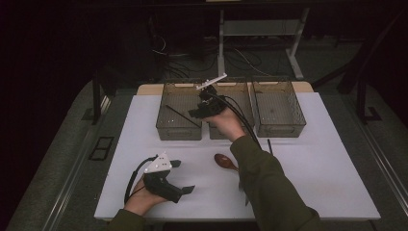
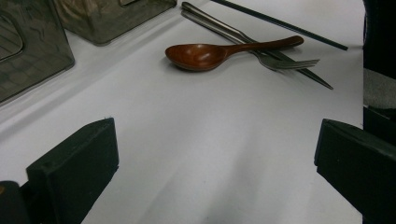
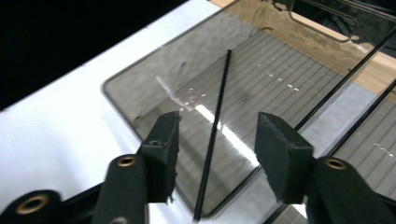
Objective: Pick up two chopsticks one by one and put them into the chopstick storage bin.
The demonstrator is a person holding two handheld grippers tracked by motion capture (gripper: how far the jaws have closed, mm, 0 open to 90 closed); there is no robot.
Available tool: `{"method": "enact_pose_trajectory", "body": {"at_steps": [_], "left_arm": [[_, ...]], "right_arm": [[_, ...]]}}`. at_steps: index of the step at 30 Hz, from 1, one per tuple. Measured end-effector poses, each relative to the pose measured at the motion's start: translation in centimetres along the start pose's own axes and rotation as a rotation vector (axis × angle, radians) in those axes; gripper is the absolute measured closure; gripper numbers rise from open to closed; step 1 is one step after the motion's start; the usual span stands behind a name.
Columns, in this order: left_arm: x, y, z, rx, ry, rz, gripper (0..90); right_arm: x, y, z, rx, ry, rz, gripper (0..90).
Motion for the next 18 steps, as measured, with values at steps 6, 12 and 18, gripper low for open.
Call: {"method": "enact_pose_trajectory", "body": {"at_steps": [6,12,18], "left_arm": [[0.0,0.1,0.0,0.001,-0.005,0.001,0.0],[0.0,0.1,-0.1,-0.004,-0.006,0.004,0.0],[0.0,0.1,-0.1,-0.009,-0.006,0.005,0.0]], "right_arm": [[0.5,-2.7,-1.0,0.032,-0.008,0.009,46.6],[1.2,-4.6,-2.6,0.01,-0.019,0.015,74.6],[1.0,-5.4,-4.5,-0.022,-0.049,0.039,88.4]]}}
Point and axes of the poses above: each handheld gripper's, and its own axes: y roughly forward along the jaws, z roughly out of its top, x roughly to its right, the point moved 6 cm from there along y, roughly forward along the jaws, and after that the axes turned 7 degrees about y, right-handed, at the moved point
